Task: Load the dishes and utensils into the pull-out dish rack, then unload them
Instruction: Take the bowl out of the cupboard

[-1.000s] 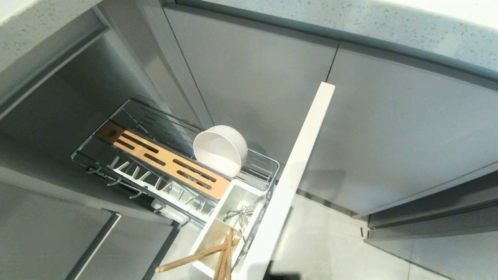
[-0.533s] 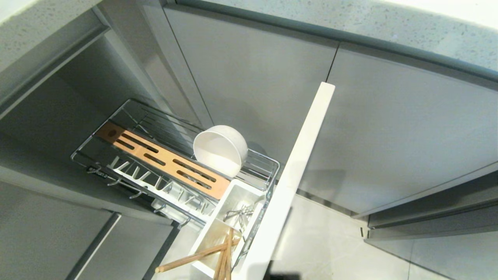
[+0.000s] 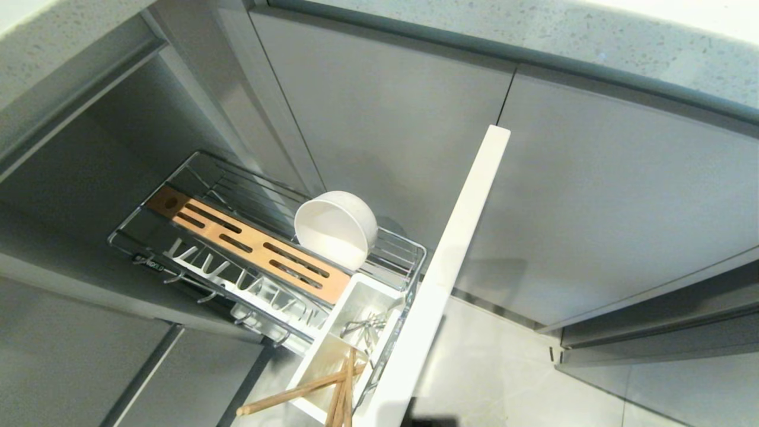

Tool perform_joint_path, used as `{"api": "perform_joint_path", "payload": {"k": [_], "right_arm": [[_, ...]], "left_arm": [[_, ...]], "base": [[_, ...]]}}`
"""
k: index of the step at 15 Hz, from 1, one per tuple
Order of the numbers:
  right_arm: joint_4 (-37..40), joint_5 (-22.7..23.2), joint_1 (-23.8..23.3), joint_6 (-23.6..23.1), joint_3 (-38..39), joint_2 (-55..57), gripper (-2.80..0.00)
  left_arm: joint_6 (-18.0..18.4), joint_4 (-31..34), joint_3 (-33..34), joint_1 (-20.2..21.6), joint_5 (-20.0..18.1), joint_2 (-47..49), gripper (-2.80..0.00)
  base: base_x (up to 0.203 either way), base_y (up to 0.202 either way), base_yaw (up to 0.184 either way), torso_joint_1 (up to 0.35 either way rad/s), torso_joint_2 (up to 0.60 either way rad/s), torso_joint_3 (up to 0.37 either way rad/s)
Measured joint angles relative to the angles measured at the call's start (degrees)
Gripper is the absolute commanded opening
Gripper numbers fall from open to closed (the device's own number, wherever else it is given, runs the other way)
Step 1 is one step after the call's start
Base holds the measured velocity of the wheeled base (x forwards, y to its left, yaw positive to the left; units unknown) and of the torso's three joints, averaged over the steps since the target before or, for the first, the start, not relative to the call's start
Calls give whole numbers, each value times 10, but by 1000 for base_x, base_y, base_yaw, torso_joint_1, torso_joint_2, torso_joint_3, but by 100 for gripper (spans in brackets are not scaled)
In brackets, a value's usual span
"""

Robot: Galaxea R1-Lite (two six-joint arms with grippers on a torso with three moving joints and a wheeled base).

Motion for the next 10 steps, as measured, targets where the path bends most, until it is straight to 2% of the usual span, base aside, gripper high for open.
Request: {"api": "perform_joint_path", "payload": {"k": [5, 10], "right_arm": [[0, 0, 0, 0, 0, 0, -280], [0, 0, 0, 0, 0, 0, -280]], "left_arm": [[-46, 18, 33, -75, 5, 27, -280], [-65, -17, 106, -159, 95, 75, -280]], "base": [[0, 0, 0, 0, 0, 0], [0, 0, 0, 0, 0, 0]]}}
